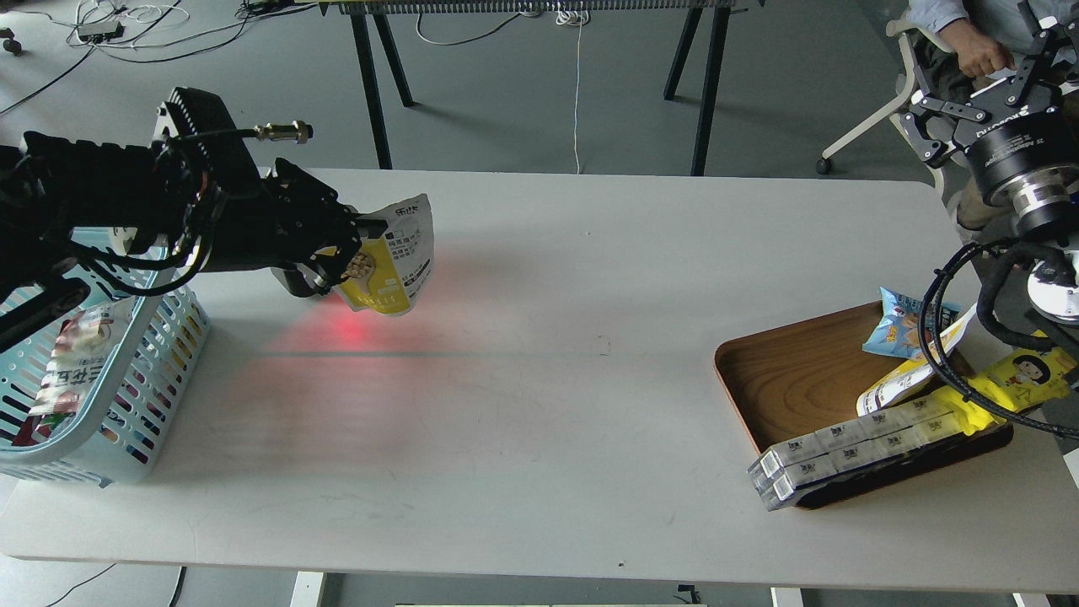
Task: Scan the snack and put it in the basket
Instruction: 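Move the pouch over the blue basket and drop it in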
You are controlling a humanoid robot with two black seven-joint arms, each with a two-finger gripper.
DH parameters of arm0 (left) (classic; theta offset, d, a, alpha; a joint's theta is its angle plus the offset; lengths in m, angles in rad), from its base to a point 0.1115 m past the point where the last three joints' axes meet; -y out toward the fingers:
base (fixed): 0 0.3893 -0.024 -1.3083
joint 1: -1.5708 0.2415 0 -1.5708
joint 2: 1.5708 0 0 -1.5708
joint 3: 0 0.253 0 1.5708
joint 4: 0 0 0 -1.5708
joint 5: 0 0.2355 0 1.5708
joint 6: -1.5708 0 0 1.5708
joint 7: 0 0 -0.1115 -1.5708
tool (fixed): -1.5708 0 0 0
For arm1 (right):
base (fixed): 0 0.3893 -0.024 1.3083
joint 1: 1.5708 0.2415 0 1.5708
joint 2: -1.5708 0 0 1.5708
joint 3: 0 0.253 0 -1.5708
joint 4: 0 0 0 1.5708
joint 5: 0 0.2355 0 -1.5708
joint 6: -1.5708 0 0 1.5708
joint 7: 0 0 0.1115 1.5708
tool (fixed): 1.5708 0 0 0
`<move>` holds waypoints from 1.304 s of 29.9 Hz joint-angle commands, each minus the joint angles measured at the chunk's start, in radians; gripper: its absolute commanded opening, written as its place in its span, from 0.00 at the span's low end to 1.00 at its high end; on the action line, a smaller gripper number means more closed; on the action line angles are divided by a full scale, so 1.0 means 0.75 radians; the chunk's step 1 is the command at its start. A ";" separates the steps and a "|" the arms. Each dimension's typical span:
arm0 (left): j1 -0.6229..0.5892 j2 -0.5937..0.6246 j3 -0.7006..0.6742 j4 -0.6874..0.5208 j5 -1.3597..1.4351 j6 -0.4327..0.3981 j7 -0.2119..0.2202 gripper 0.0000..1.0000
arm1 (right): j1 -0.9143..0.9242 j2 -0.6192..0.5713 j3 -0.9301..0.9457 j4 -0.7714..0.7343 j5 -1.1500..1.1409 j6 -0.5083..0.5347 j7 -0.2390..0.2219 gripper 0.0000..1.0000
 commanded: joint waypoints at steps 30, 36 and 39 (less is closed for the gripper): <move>0.014 0.940 0.431 0.177 0.000 0.781 -0.078 0.00 | -0.009 0.012 0.016 -0.063 0.000 0.018 0.000 0.96; 0.014 0.979 0.560 0.186 0.000 0.871 -0.078 0.00 | -0.011 0.020 0.016 -0.078 0.000 0.019 0.000 0.97; 0.014 0.983 0.593 0.186 0.000 0.886 -0.078 0.01 | -0.007 0.018 0.016 -0.078 0.000 0.019 0.000 0.97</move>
